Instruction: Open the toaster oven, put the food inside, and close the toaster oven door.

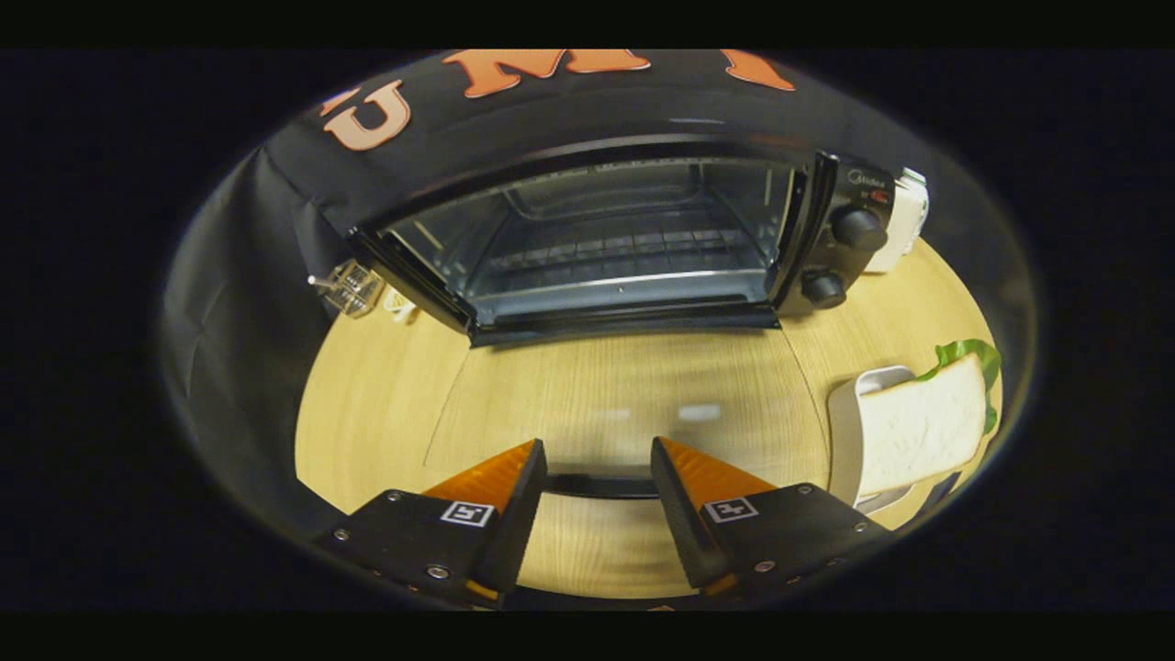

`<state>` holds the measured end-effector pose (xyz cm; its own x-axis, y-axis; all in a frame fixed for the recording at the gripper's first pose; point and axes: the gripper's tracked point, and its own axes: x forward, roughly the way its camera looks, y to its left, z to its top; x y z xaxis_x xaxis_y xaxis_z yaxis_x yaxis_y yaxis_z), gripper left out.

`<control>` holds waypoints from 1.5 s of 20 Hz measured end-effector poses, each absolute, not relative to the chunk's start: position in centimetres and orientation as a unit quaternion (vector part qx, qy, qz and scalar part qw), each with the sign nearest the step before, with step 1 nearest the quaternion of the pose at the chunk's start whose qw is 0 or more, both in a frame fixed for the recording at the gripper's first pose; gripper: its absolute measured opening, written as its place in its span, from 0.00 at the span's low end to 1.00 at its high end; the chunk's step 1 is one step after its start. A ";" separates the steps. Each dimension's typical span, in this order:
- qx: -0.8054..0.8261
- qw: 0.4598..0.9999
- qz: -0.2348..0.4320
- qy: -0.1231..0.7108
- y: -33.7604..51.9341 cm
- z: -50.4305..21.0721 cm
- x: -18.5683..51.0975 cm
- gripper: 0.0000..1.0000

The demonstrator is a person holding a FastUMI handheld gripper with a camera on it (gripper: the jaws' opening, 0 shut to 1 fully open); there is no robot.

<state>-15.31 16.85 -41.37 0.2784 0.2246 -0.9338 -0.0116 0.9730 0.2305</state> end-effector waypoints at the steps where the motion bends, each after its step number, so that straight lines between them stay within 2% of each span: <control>1: 0.084 0.792 0.074 0.601 16.6 -41.8 -15.7 0.68; 6: 0.079 0.797 0.068 0.595 16.3 -42.3 -15.4 0.64; 20: 0.049 0.799 0.079 0.594 15.2 -41.5 -15.4 0.64; 23: 0.029 0.810 0.083 0.580 13.5 -39.9 -15.6 0.69; 30: 0.031 0.847 0.065 0.526 8.8 -34.7 -13.0 0.73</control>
